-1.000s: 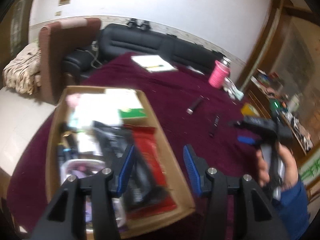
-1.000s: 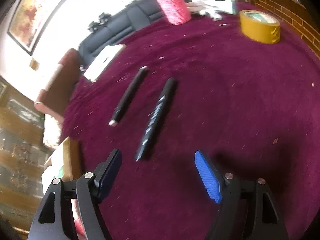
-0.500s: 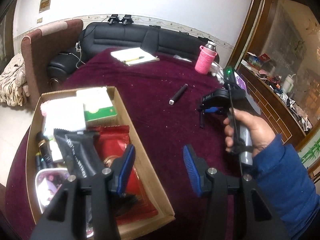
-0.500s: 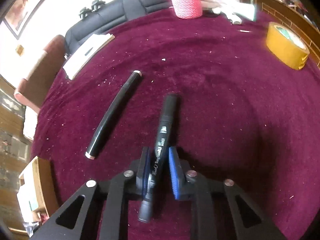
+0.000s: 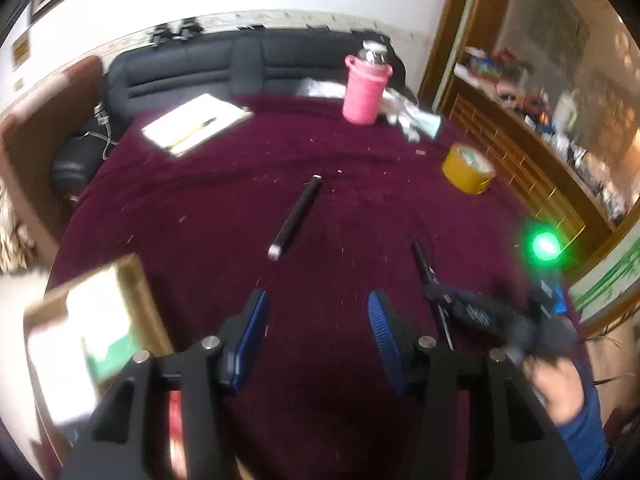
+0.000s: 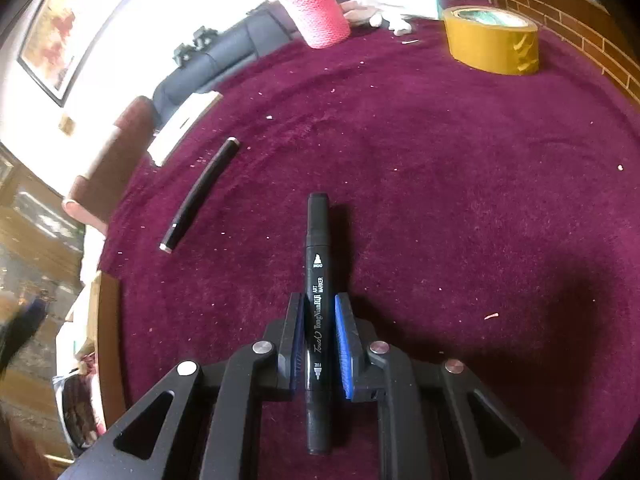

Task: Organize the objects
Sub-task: 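Grasp the plain black marker with the left tool while the right holds its marker, then carry both black markers over the tray with both tools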

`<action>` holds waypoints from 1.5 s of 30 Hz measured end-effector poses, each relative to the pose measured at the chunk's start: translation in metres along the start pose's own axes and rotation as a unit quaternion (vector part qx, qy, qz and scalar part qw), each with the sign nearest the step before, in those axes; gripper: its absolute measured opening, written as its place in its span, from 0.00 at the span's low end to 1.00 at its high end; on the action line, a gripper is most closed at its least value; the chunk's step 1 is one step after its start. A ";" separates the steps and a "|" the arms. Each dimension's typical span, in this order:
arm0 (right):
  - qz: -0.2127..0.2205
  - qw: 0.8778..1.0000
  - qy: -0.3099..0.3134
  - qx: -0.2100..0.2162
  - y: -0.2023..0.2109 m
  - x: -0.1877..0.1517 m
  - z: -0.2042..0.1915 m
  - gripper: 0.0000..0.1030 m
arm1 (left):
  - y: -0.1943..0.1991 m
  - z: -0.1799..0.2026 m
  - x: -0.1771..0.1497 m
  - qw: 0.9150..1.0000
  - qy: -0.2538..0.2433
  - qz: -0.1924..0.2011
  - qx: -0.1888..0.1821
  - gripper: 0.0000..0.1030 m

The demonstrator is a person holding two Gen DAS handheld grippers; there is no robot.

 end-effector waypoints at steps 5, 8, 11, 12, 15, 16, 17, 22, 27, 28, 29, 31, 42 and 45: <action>-0.006 1.000 0.012 0.021 -0.003 0.006 0.002 0.16 | -0.078 -0.004 0.039 0.999 0.013 -0.052 0.005 0.49; -0.005 1.000 0.018 0.016 -0.004 0.005 -0.001 0.16 | -0.120 -0.009 0.049 0.996 0.024 -0.083 0.000 0.47; -0.007 1.000 0.010 0.021 -0.004 0.004 0.002 0.16 | -0.149 -0.008 0.055 0.995 0.011 -0.096 0.017 0.40; -0.007 1.000 0.008 0.023 -0.003 0.004 0.003 0.16 | -0.155 -0.006 0.056 0.995 0.008 -0.101 0.014 0.37; -0.007 1.000 0.006 0.023 -0.003 0.004 0.003 0.16 | -0.174 -0.003 0.058 0.993 -0.009 -0.109 0.037 0.35; -0.007 1.000 0.007 0.022 -0.003 0.004 0.002 0.16 | -0.178 -0.002 0.058 0.993 -0.012 -0.111 0.041 0.31; -0.006 1.000 0.011 0.019 -0.003 0.004 0.001 0.16 | -0.183 -0.002 0.058 0.992 -0.013 -0.114 0.044 0.29; -0.004 1.000 0.024 0.009 -0.004 0.003 -0.001 0.16 | -0.185 -0.002 0.057 0.993 0.000 -0.105 0.051 0.14; -0.005 0.999 0.035 0.003 -0.003 0.001 -0.003 0.16 | -0.169 0.000 0.039 0.992 0.033 -0.114 0.048 0.14; -0.005 0.999 0.034 0.003 -0.003 0.002 -0.003 0.16 | -0.165 0.000 0.033 0.991 0.043 -0.117 0.045 0.14; -0.006 0.999 0.034 0.003 -0.002 0.002 -0.003 0.16 | -0.160 0.002 0.027 0.991 0.047 -0.120 0.046 0.14; -0.007 0.999 0.033 0.006 -0.001 0.002 -0.003 0.16 | -0.148 0.008 0.016 0.990 0.042 -0.124 0.045 0.14; -0.007 0.998 0.045 0.044 0.006 -0.007 -0.022 0.16 | -0.061 0.038 -0.086 0.996 0.030 -0.074 0.035 0.14; -0.011 0.997 0.055 0.048 0.007 -0.012 -0.027 0.16 | -0.039 0.046 -0.109 0.998 0.018 -0.047 0.043 0.14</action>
Point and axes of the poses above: each gripper's, at about its wrist camera, not at the fingertips, and y roughly against the way its jaws point, z to its right, x to its top, the point moved 4 cm from there along -y, roughly the way its jaws point, and after that the axes turned 6 degrees about x, right-handed, at the moved point
